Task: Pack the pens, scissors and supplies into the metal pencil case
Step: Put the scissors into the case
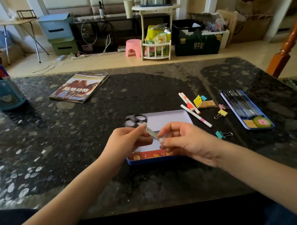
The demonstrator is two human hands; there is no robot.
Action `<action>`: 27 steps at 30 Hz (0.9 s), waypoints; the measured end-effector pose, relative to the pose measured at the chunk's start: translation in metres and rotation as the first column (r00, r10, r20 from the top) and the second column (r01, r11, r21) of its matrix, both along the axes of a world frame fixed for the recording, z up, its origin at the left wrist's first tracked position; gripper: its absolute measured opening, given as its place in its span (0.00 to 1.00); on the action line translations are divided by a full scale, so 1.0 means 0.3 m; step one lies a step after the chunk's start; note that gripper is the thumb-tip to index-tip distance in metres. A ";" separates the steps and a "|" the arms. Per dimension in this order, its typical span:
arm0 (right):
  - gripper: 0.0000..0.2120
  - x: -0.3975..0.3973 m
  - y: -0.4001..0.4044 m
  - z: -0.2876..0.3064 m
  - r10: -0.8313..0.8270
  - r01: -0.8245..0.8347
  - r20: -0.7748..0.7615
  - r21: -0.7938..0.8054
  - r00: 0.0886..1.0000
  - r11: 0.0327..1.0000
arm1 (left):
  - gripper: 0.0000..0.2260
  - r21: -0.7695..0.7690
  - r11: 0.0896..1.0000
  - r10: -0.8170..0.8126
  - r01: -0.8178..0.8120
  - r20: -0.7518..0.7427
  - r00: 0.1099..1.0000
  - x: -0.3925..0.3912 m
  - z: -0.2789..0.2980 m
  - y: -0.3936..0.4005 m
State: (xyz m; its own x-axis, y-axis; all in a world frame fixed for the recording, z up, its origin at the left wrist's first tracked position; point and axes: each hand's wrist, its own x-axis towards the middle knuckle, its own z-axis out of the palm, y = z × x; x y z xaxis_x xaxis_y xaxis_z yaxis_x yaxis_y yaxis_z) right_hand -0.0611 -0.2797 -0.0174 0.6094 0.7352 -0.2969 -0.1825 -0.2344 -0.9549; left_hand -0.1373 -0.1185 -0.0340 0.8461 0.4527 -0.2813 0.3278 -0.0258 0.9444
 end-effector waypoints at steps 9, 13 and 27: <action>0.04 -0.040 0.052 -0.038 0.204 -0.186 0.196 -0.108 0.959 0.977 | 0.06 -0.249 0.968 -0.013 0.018 0.019 1.000 -0.015 -0.009 0.003; 0.11 0.049 0.036 -0.013 0.064 0.078 0.686 -0.174 0.725 0.982 | 0.08 -0.169 0.981 -0.108 0.099 -0.042 0.993 -0.010 0.019 0.024; 0.07 0.163 -0.006 -0.045 0.272 0.041 0.798 -0.347 0.538 0.937 | 0.11 0.176 0.927 -0.312 0.332 -0.129 0.941 0.020 -0.029 0.051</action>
